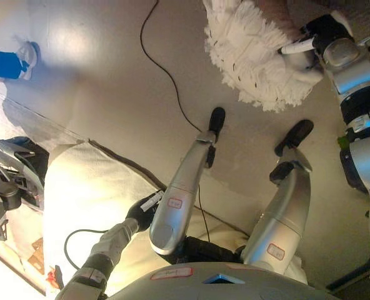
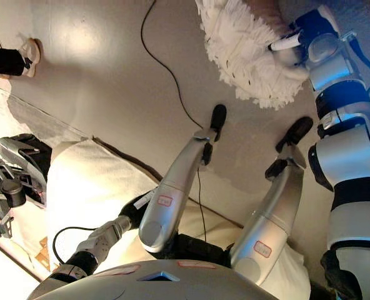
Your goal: Pick up the pillow and put it on the sofa.
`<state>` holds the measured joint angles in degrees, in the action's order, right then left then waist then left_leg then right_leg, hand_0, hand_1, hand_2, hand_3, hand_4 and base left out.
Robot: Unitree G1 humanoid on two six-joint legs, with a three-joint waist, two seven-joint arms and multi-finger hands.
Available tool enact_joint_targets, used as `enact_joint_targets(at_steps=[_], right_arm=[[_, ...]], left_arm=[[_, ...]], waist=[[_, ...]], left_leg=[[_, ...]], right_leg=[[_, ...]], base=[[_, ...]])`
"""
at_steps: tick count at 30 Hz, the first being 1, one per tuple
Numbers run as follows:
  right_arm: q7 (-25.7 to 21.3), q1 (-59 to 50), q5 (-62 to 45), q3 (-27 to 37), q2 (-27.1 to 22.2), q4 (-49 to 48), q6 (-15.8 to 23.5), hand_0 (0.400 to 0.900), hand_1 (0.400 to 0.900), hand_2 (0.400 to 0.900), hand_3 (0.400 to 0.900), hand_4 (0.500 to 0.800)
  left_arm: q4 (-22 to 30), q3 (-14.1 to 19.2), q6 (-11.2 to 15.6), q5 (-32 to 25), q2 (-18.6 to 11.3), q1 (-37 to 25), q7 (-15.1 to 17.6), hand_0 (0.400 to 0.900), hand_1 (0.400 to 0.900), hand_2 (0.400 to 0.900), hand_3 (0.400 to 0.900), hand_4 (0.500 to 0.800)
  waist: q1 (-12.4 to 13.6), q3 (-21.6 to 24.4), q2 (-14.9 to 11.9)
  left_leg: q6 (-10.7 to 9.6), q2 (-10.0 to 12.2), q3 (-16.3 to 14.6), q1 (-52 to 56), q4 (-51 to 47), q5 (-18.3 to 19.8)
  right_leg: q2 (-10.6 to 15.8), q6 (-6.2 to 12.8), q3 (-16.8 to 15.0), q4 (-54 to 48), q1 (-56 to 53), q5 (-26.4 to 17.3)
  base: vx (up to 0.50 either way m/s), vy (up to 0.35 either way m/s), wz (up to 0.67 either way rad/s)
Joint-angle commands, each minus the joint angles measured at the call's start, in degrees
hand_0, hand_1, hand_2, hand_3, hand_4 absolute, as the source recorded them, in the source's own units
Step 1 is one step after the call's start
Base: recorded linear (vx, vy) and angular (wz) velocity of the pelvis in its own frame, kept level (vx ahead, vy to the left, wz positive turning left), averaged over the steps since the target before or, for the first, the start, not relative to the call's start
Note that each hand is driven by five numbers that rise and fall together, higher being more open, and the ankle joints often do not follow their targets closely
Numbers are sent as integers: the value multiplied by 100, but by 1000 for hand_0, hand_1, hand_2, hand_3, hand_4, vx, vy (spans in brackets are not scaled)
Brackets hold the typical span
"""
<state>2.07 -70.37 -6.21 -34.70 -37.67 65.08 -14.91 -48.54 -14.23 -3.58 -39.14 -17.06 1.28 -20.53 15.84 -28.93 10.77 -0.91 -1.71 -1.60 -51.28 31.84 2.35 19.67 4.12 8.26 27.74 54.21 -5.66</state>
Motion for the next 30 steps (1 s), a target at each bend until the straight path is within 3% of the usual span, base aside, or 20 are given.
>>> enact_joint_targets(at_steps=[1, 10, 15, 23, 30], right_arm=[[130, -274, 142, -161, -500, -915, 726, 400, 400, 400, 400, 500], [762, 707, 128, 139, -791, -2305, 1044, 400, 400, 400, 400, 500], [1251, 1137, 144, 349, -926, -2995, 997, 400, 400, 400, 400, 500], [2050, 1690, 104, 667, -1345, -3714, 1084, 400, 400, 400, 400, 500], [2627, 1237, -202, 560, -1826, -3421, 1205, 400, 400, 400, 400, 500]], left_arm=[[-165, -29, -57, -23, -391, 727, 14, 900, 900, 900, 900, 800], [-1053, 524, -205, 406, -635, 353, 269, 900, 900, 900, 900, 800], [-1594, 846, -331, 839, -717, 324, 488, 900, 900, 900, 900, 800], [-2186, 1384, -408, 1594, -636, 480, 959, 900, 900, 900, 900, 800], [-2538, 1636, -401, 2090, -541, 597, 1153, 900, 900, 900, 900, 800]], waist=[[-221, -86, 474], [-471, -63, -538], [-582, 448, -994], [-691, 1282, -1469], [-666, 1959, -1742]], left_leg=[[-319, 276, 150, 692, -666, -38], [-378, 490, -45, 2380, -1023, 183], [-388, 674, -189, 3053, -1453, 56], [-458, 842, -345, 4229, -2380, 5], [-494, 908, -401, 4840, -2854, -15]], right_leg=[[-43, 193, 189, -104, -803, 846], [-170, 381, 619, -1024, -2861, 604], [-407, 325, 727, -1598, -3625, 453], [-767, 338, 753, -2428, -4761, 422], [-909, 367, 843, -2860, -5288, 310]], base=[[9, -34, -14], [74, -125, -14], [127, -121, -6], [171, -73, -10], [151, -40, 0]])
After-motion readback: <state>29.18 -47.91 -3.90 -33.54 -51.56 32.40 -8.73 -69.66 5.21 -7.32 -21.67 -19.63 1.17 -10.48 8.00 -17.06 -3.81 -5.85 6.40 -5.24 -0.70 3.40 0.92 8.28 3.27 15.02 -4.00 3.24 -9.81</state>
